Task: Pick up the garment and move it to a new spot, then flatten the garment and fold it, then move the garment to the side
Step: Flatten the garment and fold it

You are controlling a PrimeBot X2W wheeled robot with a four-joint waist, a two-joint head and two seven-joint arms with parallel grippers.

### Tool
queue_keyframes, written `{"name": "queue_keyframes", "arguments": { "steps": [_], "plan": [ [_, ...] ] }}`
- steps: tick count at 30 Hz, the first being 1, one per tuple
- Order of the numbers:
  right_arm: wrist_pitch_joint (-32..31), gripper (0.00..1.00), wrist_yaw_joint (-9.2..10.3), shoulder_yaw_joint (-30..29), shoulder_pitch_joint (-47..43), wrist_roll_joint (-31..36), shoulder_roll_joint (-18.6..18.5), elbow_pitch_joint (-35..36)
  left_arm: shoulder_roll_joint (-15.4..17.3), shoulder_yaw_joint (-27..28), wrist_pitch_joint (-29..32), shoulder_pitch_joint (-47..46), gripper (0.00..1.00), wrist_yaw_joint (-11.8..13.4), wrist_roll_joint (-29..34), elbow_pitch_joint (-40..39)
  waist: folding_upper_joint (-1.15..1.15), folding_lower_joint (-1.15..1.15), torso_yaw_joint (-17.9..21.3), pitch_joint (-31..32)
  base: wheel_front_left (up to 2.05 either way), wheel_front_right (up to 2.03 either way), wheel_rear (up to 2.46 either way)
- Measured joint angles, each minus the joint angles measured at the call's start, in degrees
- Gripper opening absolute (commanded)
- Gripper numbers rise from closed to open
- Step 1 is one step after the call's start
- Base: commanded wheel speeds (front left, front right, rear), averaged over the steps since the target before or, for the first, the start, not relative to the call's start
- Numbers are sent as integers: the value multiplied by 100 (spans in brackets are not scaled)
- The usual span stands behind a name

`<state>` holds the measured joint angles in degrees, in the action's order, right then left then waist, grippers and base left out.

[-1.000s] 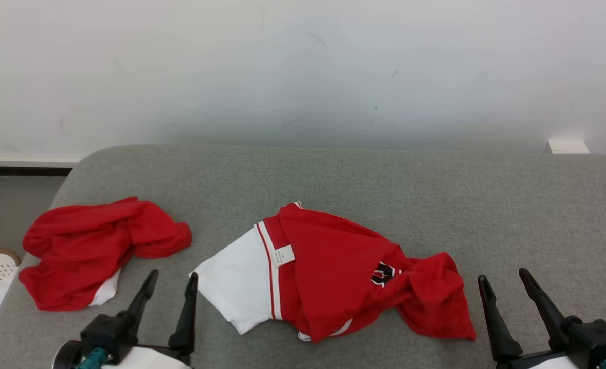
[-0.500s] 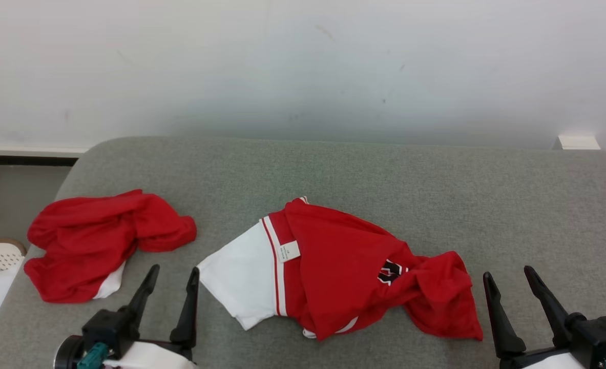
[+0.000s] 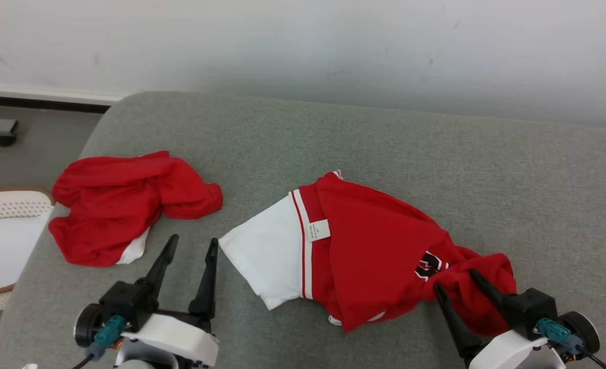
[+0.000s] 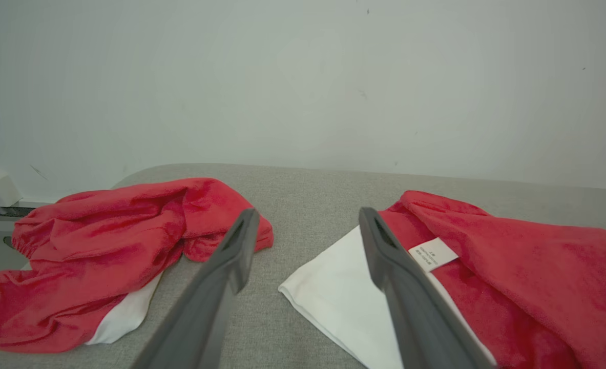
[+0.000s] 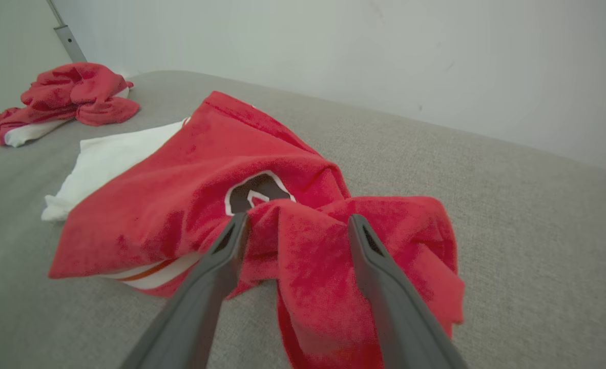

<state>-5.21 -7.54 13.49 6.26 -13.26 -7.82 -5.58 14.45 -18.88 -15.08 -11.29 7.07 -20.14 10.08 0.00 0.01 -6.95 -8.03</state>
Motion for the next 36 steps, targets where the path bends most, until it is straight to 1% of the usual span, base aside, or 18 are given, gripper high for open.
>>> {"name": "queue_keyframes", "arguments": {
  "steps": [4, 6, 7, 10, 13, 18, 22, 26, 27, 28, 29, 30, 33, 36],
  "plan": [
    [-304, 100, -1, 174, 47, -81, -127, -287, -96, 40, 0, -67, 100, -24, 65, 22, 0, 0, -117, -133, 0, 0, 0],
    [-352, 35, -1, 155, 72, -103, -124, -338, -120, 86, 0, -73, 100, -40, 94, 29, 0, 0, -133, -171, 0, 0, 0],
    [-308, 0, -1, 114, 85, -87, -113, -338, -130, 114, 0, -80, 100, -49, 99, 31, 0, 0, -125, -177, 0, 0, 0],
    [-168, 0, -1, -29, 116, -101, -68, -343, -155, 181, 0, -97, 100, -58, 140, 32, 0, 0, -78, -183, 0, 0, 0],
    [-23, 0, -1, -294, 112, -112, 44, -303, -178, 226, 0, -106, 100, -78, 179, 31, 0, 0, -12, -180, 0, 0, 0],
    [121, 0, -1, -1054, -136, -180, 247, -300, -218, 310, -1, -116, 100, -109, 244, 30, 0, 0, 97, -185, 0, 0, 0],
    [238, 0, -1, -1570, -387, -320, 377, -565, -257, 345, -1, -119, 100, -149, 276, 43, 0, 0, 152, -187, 0, 0, 0],
    [409, 0, -1, -1796, -568, -490, 452, -984, -285, 383, -2, -119, 100, -169, 301, 73, 0, 0, 169, -146, 0, 0, 0],
    [449, 10, -2, -1795, -604, -515, 460, -1093, -292, 392, -4, -116, 100, -172, 308, 76, 0, 0, 170, -129, 0, 0, 0],
    [501, 36, -2, -1785, -635, -553, 470, -1177, -300, 405, -4, -113, 100, -174, 313, 77, 0, 0, 172, -118, 0, 0, 0],
    [565, 49, -2, -1759, -643, -595, 476, -1241, -304, 422, -4, -109, 100, -175, 315, 78, 0, 0, 176, -111, 0, 0, 0],
    [643, 100, -1, -1727, -642, -630, 478, -1272, -308, 441, -4, -105, 100, -175, 325, 80, 0, 0, 181, -102, 0, 0, 0],
    [847, 100, -1, -1592, -649, -677, 480, -1225, -313, 511, -4, -59, 100, -171, 356, 73, 0, 0, 214, -71, 0, 0, 0],
    [985, 100, -1, -1440, -654, -655, 487, -862, -318, 561, -4, 9, 100, -165, 372, 68, 0, 0, 252, -34, 0, 0, 0]
  ]
}}
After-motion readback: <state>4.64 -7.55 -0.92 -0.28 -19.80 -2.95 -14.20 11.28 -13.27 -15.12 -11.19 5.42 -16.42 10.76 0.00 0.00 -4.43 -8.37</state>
